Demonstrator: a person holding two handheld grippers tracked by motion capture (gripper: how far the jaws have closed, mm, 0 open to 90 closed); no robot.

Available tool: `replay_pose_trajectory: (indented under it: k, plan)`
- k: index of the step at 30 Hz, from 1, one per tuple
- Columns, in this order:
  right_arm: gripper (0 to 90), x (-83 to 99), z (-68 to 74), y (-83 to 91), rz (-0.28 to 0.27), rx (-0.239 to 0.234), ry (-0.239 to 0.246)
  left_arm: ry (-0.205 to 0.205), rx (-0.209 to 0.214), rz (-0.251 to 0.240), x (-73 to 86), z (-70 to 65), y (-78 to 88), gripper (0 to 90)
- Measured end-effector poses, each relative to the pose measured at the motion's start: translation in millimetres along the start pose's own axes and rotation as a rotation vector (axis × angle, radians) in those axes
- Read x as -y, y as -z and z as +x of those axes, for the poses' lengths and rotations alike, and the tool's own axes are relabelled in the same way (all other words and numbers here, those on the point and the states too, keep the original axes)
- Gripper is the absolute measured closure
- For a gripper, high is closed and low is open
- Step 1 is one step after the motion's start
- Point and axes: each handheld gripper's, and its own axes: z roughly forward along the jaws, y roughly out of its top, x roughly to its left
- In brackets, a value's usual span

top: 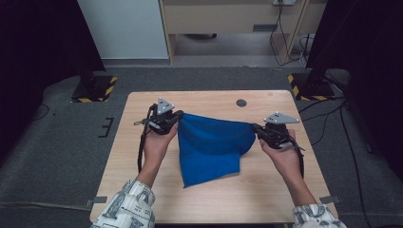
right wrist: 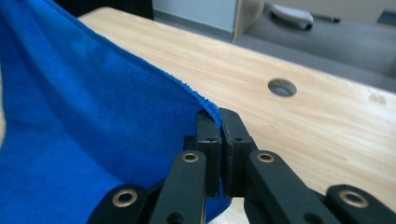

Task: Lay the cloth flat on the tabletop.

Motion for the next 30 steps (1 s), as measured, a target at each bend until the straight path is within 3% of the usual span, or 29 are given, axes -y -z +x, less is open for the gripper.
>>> replay_pose_trajectory:
  k: [7,11,14,21,24,30]
  plan:
    - [88.0,10.2,-10.0,-29.7,0.064,0.014,0.007,-0.024,-0.011,0.045,5.7,6.7,-27.4,87.2]
    - [88.2,18.7,-15.4,-56.1,0.126,0.018,0.028,-0.005,-0.009,0.079,13.9,14.2,-47.5,87.2]
    - [88.2,23.6,-23.4,-69.3,0.157,0.023,0.014,0.006,-0.006,0.096,18.6,17.4,-57.9,87.2]
    - [88.4,24.8,-31.6,-86.3,0.193,0.024,0.013,-0.009,-0.009,0.117,26.1,21.9,-73.9,87.1]
    - [88.4,21.6,-32.6,-91.7,0.194,0.021,0.014,0.021,-0.002,0.122,29.7,26.5,-78.4,87.2]
    - [88.4,17.4,-41.6,-103.6,0.205,0.027,-0.027,0.041,0.003,0.143,33.9,31.2,-86.1,87.0]
